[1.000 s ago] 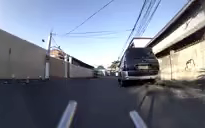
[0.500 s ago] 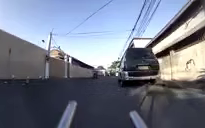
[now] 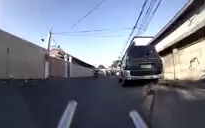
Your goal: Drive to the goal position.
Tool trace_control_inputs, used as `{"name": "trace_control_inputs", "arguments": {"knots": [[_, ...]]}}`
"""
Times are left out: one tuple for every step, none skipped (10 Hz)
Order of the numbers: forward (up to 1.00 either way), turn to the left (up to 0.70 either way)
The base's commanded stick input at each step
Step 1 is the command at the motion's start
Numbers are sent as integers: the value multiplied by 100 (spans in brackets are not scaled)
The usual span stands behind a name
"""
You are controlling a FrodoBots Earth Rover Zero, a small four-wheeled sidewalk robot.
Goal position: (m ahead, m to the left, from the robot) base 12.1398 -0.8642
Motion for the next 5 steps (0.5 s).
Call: {"name": "trace_control_inputs", "arguments": {"knots": [[85, 0], [85, 0], [85, 0], [85, 0], [85, 0]]}}
